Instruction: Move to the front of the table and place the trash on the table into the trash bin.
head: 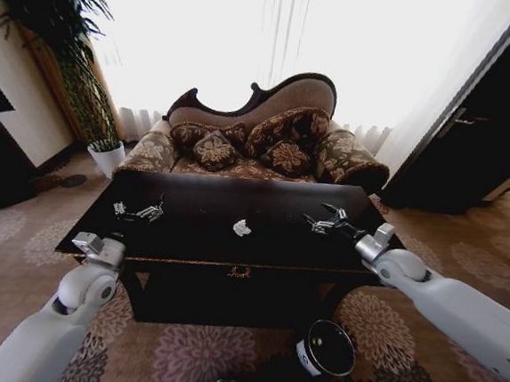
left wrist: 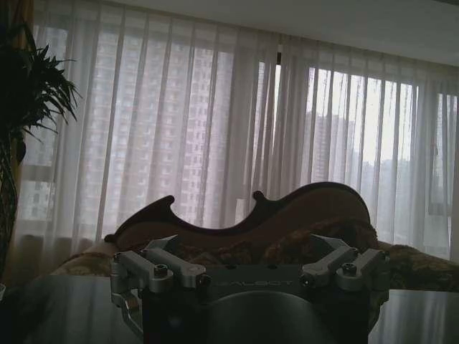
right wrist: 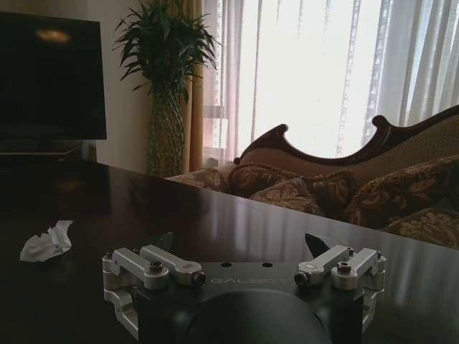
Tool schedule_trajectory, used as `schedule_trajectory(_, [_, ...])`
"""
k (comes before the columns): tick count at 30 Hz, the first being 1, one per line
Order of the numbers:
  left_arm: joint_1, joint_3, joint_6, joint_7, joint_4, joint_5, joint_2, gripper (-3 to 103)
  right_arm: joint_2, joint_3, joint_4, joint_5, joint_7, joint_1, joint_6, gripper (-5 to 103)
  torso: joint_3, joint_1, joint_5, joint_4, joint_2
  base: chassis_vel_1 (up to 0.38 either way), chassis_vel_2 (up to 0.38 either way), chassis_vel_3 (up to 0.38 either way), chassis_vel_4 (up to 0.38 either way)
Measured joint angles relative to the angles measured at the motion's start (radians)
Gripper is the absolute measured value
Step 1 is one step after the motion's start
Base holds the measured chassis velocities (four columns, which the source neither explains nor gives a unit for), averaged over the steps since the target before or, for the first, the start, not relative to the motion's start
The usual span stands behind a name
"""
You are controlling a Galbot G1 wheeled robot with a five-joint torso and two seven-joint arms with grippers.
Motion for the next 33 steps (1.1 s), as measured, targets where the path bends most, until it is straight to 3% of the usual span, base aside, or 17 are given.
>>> schedule_trajectory(10, [0.000, 0.000, 0.000, 0.000, 0.000, 0.000, 0.000, 100, 0.017, -0.137, 0.053, 0.009, 0.001, 0.109, -0.020, 100, 0.000, 0.000, -0.0001, 0.0000, 0.000, 0.000, 0.000, 0.000, 0.000])
schedule_trajectory(19, [0.000, 0.000, 0.000, 0.000, 0.000, 0.000, 0.000, 100, 0.101, -0.398, 0.025, 0.021, 0.021, 0.394, -0.042, 100, 0.000, 0.000, -0.0004, 0.0001, 0.000, 0.000, 0.000, 0.000, 0.000])
schedule_trajectory(33, [0.000, 0.000, 0.000, 0.000, 0.000, 0.000, 0.000, 100, 0.110, -0.480, 0.094, 0.000, 0.043, 0.412, -0.053, 100, 0.000, 0.000, -0.0001, -0.0003, 0.000, 0.000, 0.000, 0.000, 0.000])
